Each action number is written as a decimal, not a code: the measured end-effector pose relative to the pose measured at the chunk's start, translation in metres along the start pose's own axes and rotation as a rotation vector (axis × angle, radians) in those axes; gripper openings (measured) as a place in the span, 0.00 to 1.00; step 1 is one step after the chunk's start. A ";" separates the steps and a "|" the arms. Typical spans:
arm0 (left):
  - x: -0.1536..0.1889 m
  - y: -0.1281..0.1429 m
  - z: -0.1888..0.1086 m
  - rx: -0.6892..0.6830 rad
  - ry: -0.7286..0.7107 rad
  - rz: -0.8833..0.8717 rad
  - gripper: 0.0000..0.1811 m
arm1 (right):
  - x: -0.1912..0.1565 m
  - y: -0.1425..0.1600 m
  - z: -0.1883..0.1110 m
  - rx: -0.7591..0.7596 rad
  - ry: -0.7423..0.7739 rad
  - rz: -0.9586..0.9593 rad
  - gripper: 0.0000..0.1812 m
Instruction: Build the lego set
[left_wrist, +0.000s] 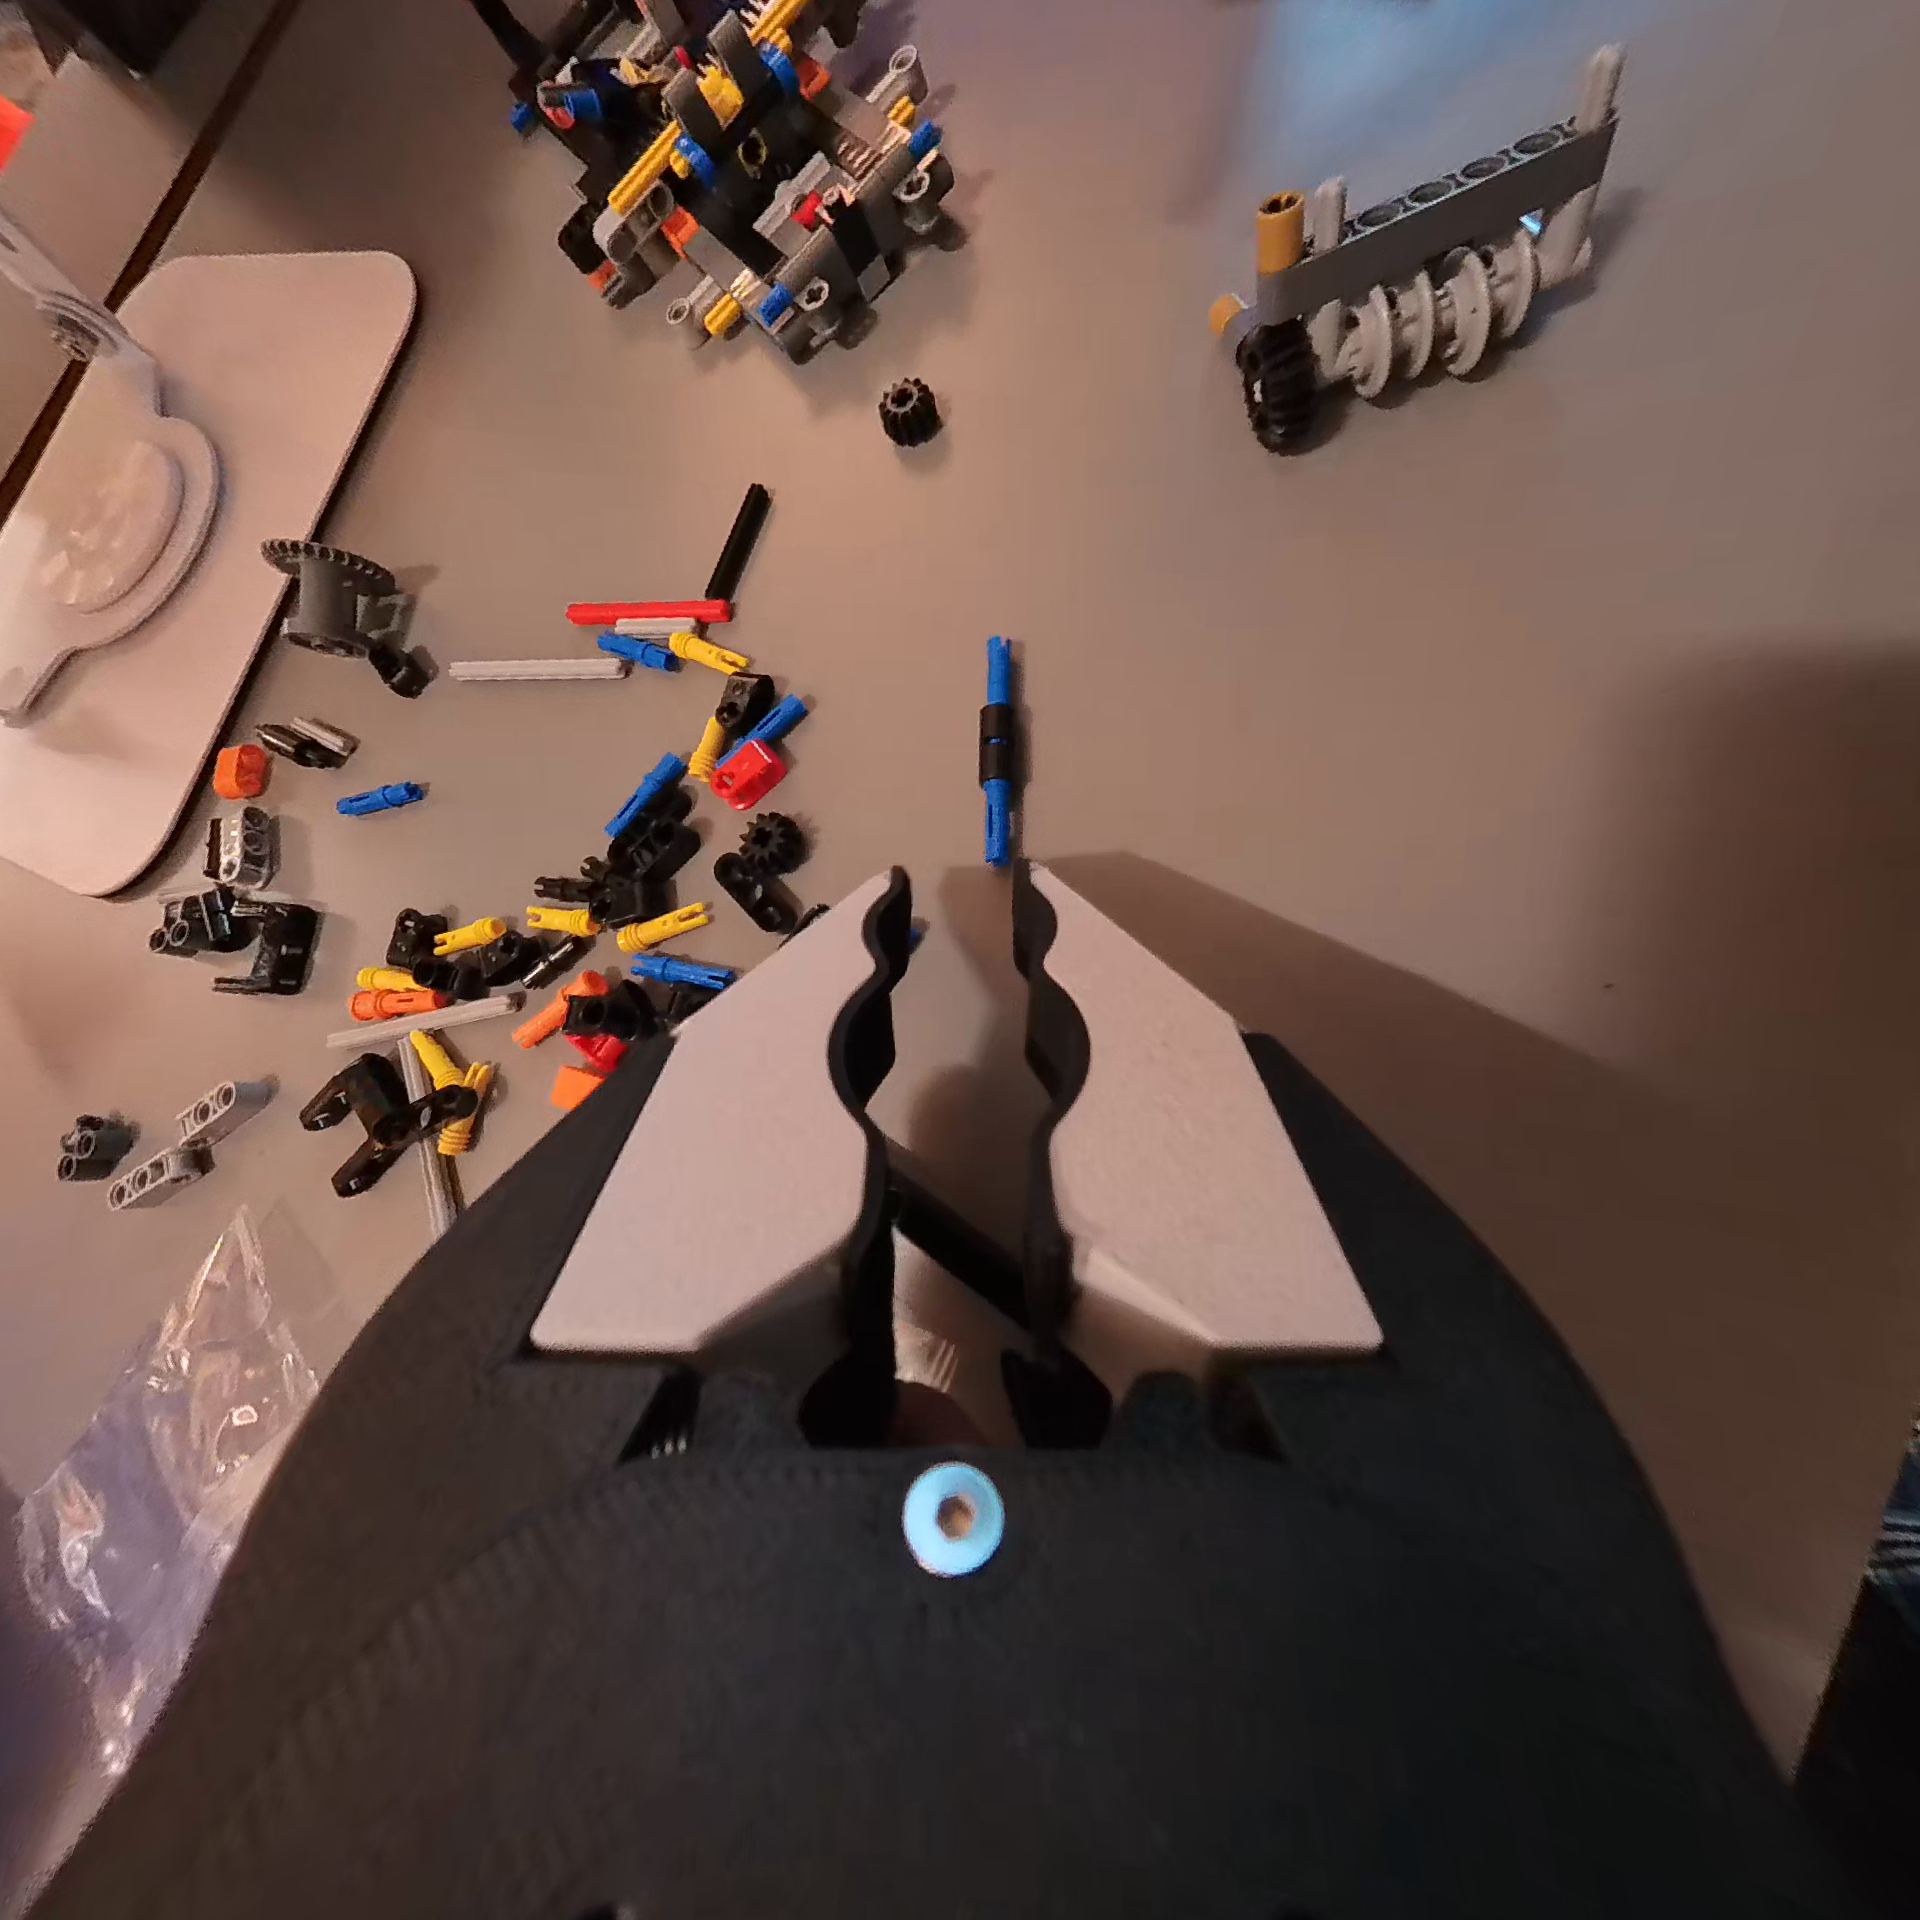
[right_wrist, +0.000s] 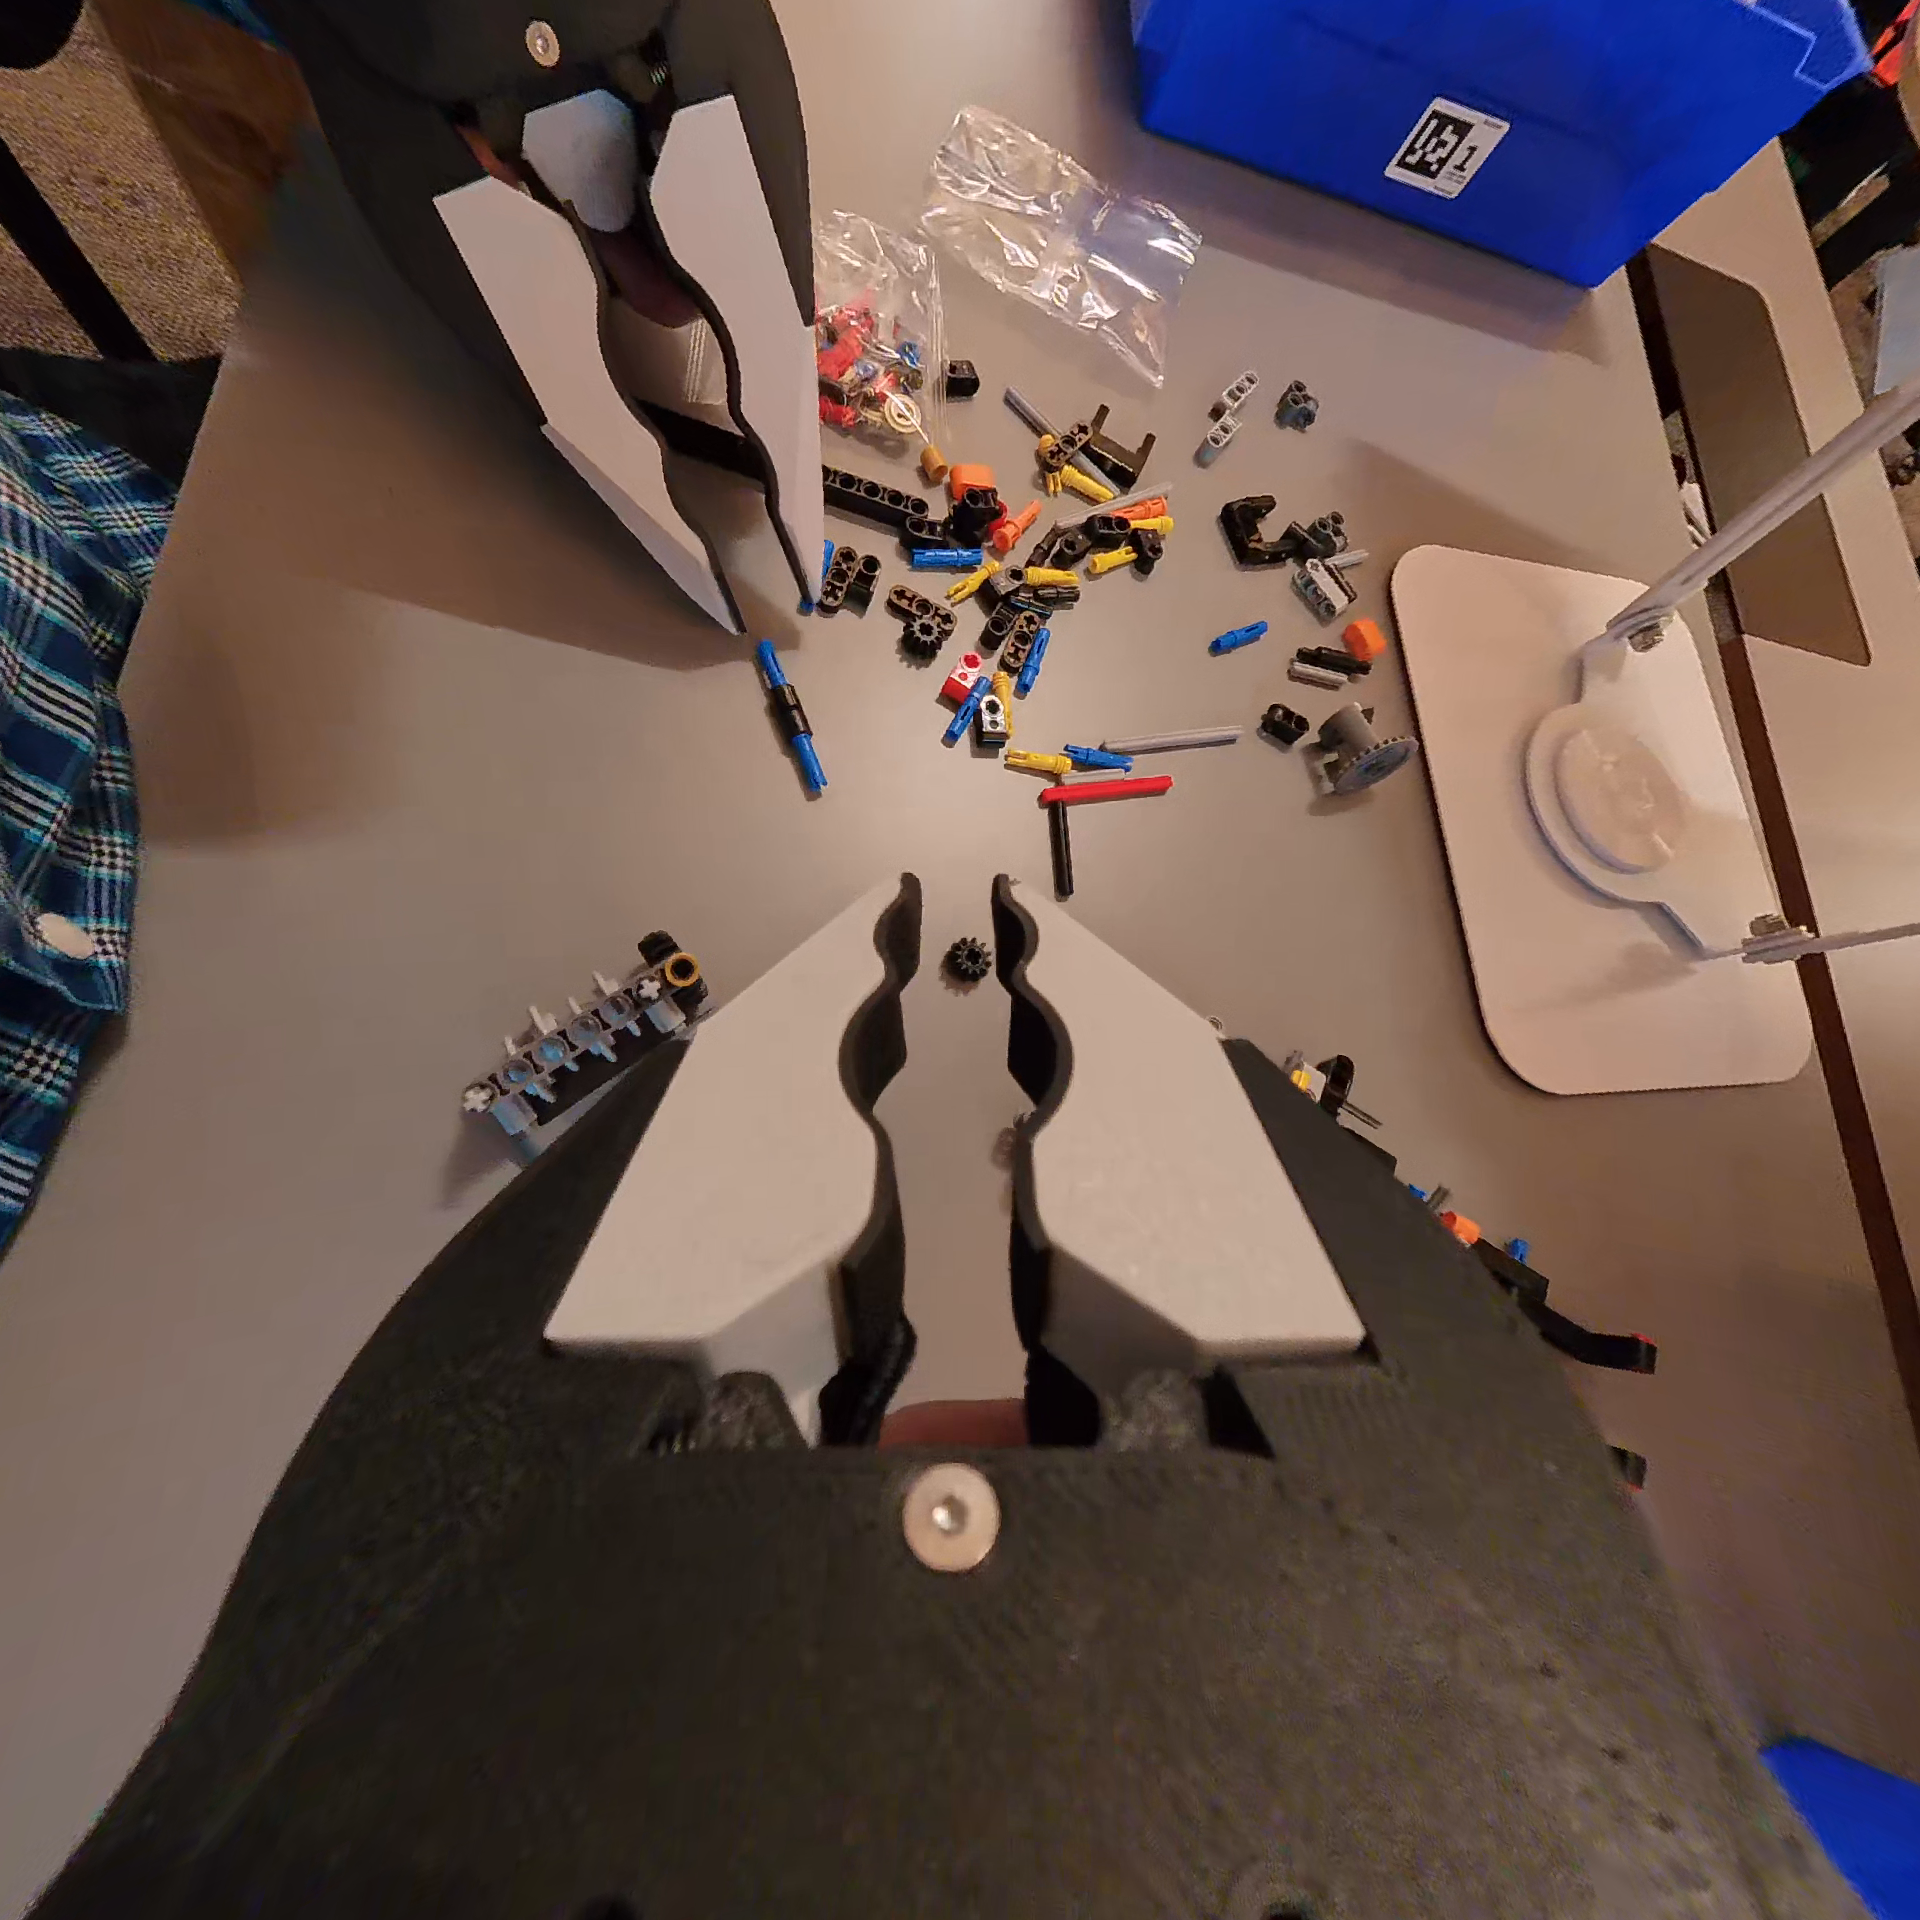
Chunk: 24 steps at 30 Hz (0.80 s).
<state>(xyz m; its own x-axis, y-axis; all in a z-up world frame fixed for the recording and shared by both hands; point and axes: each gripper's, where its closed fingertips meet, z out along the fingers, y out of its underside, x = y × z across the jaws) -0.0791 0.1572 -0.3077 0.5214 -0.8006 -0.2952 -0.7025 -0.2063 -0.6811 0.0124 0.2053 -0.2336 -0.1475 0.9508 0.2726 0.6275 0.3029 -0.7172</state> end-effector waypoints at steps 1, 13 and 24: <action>0.000 0.001 0.000 -0.002 -0.002 0.002 0.09 | 0.000 -0.001 0.000 0.004 0.000 0.002 0.06; -0.004 -0.005 -0.002 0.030 -0.021 -0.018 0.14 | 0.002 -0.011 -0.003 0.032 0.019 -0.007 0.06; -0.008 -0.012 -0.006 0.061 -0.044 -0.015 0.17 | 0.003 -0.017 -0.005 0.055 0.045 -0.001 0.07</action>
<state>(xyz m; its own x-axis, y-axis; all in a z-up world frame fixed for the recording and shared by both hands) -0.0778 0.1626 -0.2932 0.5535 -0.7718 -0.3130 -0.6642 -0.1824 -0.7249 0.0054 0.2024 -0.2177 -0.1127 0.9468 0.3013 0.5846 0.3084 -0.7504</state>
